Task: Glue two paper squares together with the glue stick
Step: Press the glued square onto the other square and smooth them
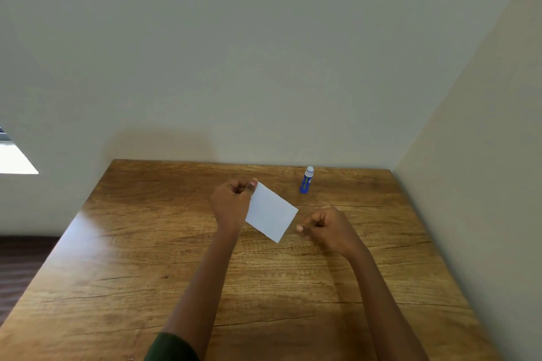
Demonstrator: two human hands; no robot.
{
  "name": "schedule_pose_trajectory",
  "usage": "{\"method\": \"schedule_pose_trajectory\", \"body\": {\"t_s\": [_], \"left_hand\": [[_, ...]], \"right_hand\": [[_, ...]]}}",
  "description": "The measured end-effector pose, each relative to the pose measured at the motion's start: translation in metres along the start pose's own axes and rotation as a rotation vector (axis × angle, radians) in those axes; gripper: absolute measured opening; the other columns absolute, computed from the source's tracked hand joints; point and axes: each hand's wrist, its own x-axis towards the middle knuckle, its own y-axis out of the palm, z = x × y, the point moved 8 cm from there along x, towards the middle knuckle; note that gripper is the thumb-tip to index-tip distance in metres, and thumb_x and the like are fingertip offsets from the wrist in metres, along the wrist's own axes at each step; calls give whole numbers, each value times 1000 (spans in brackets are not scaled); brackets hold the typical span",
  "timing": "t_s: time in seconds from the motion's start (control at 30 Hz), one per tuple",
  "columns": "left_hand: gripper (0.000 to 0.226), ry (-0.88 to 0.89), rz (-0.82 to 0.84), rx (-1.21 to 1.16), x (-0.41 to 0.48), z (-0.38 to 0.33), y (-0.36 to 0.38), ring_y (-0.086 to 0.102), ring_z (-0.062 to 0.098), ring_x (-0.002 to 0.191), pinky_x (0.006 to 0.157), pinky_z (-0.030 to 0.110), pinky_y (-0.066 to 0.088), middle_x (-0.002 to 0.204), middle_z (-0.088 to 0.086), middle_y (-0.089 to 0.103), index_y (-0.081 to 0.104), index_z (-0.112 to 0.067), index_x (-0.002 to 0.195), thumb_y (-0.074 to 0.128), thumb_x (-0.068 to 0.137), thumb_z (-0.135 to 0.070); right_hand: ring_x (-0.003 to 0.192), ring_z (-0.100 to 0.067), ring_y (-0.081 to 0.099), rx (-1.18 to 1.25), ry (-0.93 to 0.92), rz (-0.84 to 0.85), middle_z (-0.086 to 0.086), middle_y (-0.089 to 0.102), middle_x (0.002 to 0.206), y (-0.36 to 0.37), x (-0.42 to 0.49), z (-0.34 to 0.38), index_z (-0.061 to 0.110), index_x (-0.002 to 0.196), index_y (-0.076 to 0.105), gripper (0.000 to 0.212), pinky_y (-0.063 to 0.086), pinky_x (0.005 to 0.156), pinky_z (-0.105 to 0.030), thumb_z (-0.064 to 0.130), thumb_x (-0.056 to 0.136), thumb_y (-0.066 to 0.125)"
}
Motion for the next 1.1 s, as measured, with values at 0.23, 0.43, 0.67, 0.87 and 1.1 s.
{"method": "schedule_pose_trajectory", "body": {"t_s": [0.23, 0.43, 0.67, 0.87, 1.1], "left_hand": [[12, -49, 4, -81, -1, 4, -1, 53, 9, 63, 61, 26, 39, 71, -4, 65, 70, -12, 76, 68, 84, -21], [20, -85, 139, -182, -5, 2, 1, 53, 13, 72, 62, 25, 40, 78, -1, 64, 70, -10, 86, 62, 87, -28], [49, -167, 468, -315, -12, -3, 19, 61, 27, 99, 63, 26, 56, 118, 12, 61, 51, -6, 128, 42, 94, -42], [41, -192, 569, -128, -36, 29, 39, 68, 22, 95, 82, 41, 56, 100, 1, 72, 60, -22, 110, 77, 73, -21], [28, -117, 530, -137, -40, 25, 44, 72, 24, 81, 75, 40, 59, 93, 8, 75, 67, -15, 104, 74, 77, -9]], "right_hand": [[81, -19, 73, 338, 116, 48, -8, 76, 89, 26, 2, -2, 14, 104, 68, 35, 60, 68, -31, 22, 72, 80], [72, -23, 72, 440, 118, -17, -18, 74, 82, 31, 4, 0, 2, 87, 69, 18, 59, 61, -27, 12, 74, 77], [57, -14, 68, 596, 154, -98, -15, 72, 73, 23, 2, -7, -4, 89, 67, 21, 53, 52, -21, 10, 75, 76], [66, -15, 68, 731, 153, -165, -10, 74, 80, 31, 4, -2, 0, 87, 69, 17, 55, 60, -24, 14, 77, 74], [74, -19, 71, 673, 220, -133, -14, 74, 85, 37, 4, -7, -4, 87, 70, 25, 56, 63, -24, 19, 77, 74]]}}
